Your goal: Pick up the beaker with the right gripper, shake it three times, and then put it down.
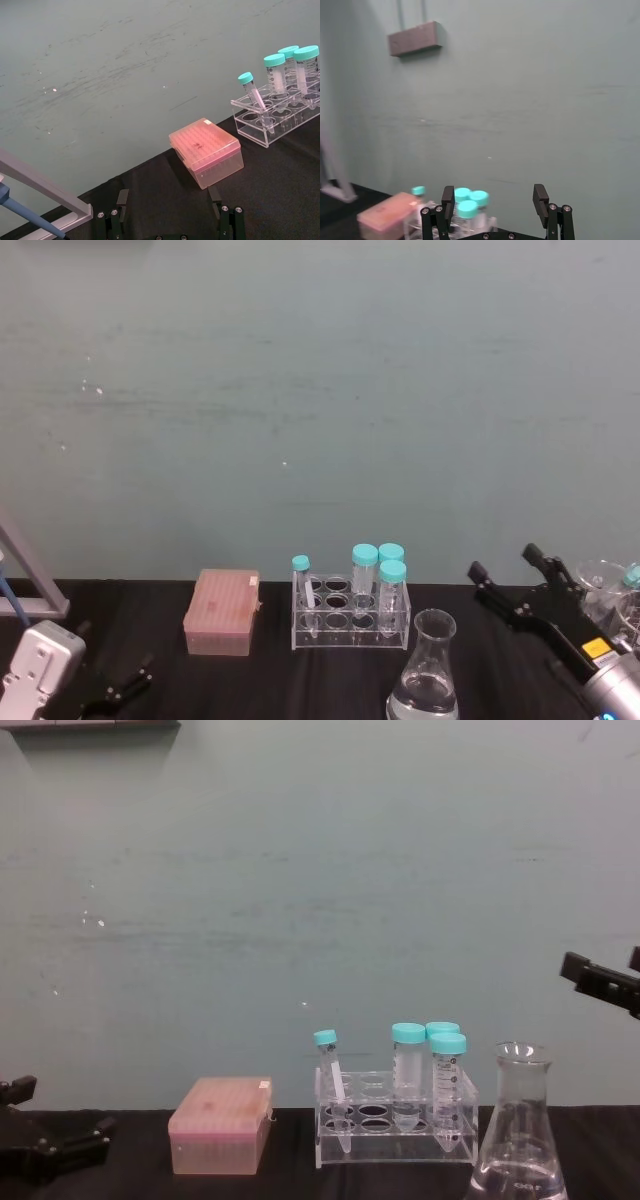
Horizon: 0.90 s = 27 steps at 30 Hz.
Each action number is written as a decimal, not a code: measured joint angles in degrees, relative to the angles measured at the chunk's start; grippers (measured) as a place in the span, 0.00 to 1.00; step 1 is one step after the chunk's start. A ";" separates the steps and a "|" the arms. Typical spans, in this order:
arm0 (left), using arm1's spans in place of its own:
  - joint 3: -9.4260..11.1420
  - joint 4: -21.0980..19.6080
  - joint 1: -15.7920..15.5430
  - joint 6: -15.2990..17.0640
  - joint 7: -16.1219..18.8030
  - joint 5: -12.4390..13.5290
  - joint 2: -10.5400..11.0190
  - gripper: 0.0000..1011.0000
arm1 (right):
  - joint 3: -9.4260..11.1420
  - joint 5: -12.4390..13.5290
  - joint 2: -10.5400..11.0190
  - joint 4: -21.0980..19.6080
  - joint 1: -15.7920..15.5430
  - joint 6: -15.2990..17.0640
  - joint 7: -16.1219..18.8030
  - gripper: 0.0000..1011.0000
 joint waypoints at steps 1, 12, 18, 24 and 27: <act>0.00 0.00 0.00 0.00 -0.01 0.00 0.00 0.99 | 0.23 -0.32 -0.08 0.01 -0.10 0.04 -0.56 0.99; 0.00 0.00 0.00 0.00 0.00 0.00 0.00 0.99 | 2.62 -5.51 -0.49 0.17 -2.30 5.71 -9.47 0.99; 0.00 0.00 0.00 0.00 0.00 0.00 0.00 0.99 | 4.09 -5.80 -1.54 0.01 -3.37 9.05 -11.81 0.99; 0.00 0.00 0.00 0.00 0.00 0.00 0.00 0.99 | 4.29 -5.66 -1.74 -0.05 -3.54 9.26 -11.80 0.99; 0.00 0.00 0.00 0.00 0.00 0.00 0.00 0.99 | 4.22 -5.66 -1.69 -0.06 -3.49 9.24 -11.80 0.99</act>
